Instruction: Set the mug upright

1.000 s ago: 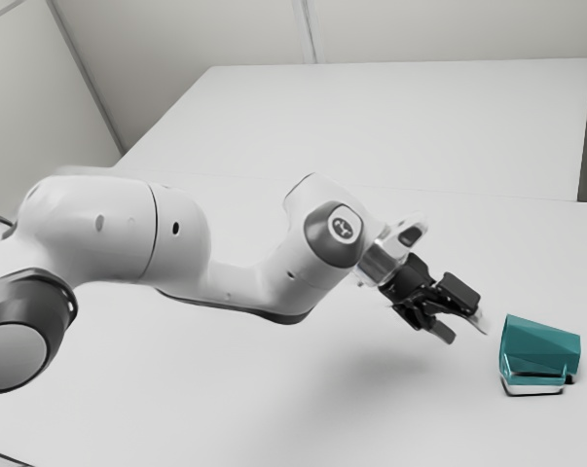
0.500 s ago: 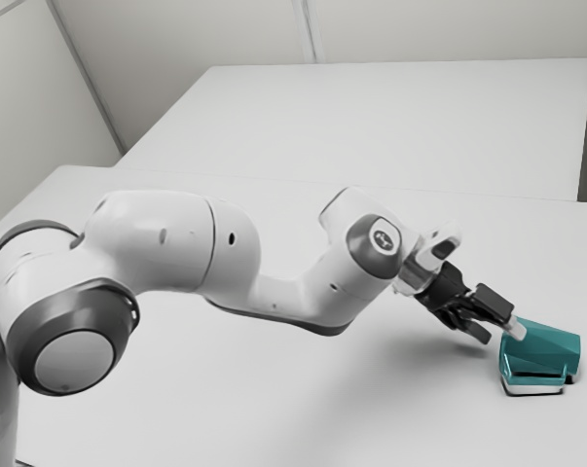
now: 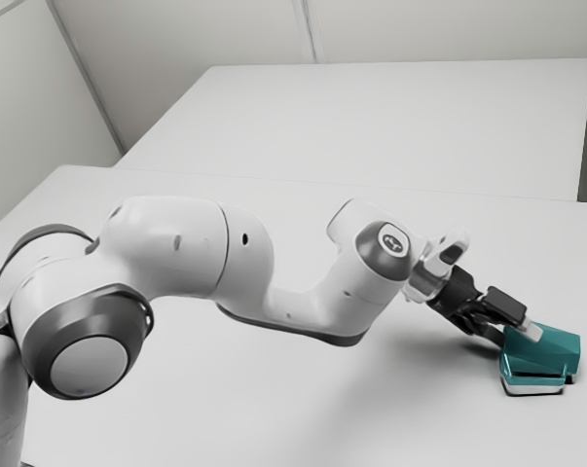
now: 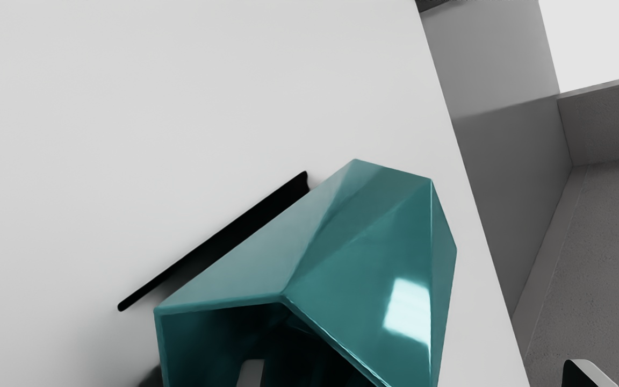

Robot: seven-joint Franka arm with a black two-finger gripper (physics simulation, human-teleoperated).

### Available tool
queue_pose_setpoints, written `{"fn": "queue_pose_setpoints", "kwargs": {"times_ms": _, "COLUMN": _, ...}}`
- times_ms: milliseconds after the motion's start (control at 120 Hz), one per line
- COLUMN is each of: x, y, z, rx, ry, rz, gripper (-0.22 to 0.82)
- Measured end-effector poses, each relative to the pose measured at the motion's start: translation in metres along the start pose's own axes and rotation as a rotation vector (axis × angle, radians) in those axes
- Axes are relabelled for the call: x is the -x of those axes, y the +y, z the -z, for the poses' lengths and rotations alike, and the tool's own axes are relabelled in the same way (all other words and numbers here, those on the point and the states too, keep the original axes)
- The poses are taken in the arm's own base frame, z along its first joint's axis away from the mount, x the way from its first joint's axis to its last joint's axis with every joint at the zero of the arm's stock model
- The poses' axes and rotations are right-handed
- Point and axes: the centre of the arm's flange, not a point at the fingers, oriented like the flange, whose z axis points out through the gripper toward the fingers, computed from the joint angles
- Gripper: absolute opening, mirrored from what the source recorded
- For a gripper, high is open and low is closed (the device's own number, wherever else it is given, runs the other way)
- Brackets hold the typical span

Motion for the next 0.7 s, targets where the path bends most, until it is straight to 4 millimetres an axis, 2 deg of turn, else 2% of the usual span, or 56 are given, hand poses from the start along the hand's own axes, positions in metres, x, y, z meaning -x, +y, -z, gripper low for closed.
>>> {"fn": "queue_pose_setpoints", "kwargs": {"times_ms": 533, "x": 0.008, "y": -0.007, "z": -0.018, "rx": 0.09, "ry": 0.03, "rz": 0.019, "gripper": 0.6}}
{"fn": "queue_pose_setpoints", "kwargs": {"times_ms": 700, "x": 0.009, "y": -0.007, "z": -0.02, "rx": 0.107, "ry": 0.031, "rz": 0.007, "gripper": 0.53}}
